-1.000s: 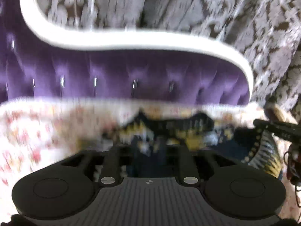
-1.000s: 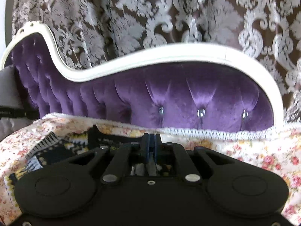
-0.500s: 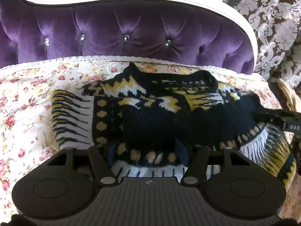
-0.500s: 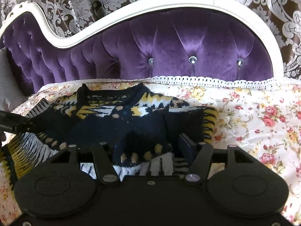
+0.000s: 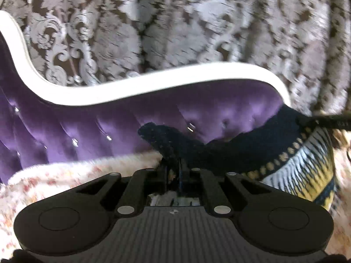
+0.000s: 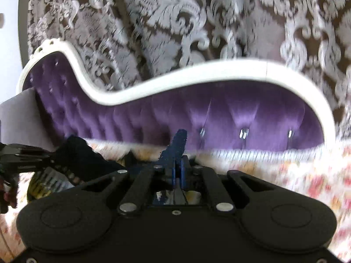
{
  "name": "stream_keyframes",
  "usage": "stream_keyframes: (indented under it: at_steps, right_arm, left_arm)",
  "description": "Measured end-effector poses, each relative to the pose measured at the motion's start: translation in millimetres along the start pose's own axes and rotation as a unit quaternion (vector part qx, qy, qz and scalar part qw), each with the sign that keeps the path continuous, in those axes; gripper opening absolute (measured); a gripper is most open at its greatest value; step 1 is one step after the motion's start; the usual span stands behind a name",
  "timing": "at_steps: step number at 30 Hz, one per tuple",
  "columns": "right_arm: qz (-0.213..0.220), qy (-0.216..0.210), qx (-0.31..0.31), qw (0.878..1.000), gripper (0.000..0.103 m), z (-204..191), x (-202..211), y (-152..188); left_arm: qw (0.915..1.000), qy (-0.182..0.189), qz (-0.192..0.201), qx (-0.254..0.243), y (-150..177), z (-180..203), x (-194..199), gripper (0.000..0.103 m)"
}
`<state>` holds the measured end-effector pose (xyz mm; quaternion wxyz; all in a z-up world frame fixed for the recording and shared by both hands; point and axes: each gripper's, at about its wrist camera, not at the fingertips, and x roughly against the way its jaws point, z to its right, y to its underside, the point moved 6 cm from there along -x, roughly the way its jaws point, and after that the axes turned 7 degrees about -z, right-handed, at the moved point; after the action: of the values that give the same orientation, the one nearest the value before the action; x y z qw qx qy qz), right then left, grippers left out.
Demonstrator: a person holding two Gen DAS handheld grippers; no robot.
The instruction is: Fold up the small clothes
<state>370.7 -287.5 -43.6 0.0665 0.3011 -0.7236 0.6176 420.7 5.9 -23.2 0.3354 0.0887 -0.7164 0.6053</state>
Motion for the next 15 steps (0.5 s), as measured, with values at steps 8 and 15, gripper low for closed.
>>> stream_keyframes:
  at_steps: [8,15]
  right_arm:
    - [-0.089,0.084,0.002,0.992,0.013,27,-91,26]
    - [-0.110,0.151,0.020,0.982,0.039,32,-108,50]
  left_arm:
    - [0.9825,-0.056,-0.177,0.018,25,-21,-116,0.024]
    - [0.9827,-0.088,-0.160,0.030,28,-29,-79,0.029]
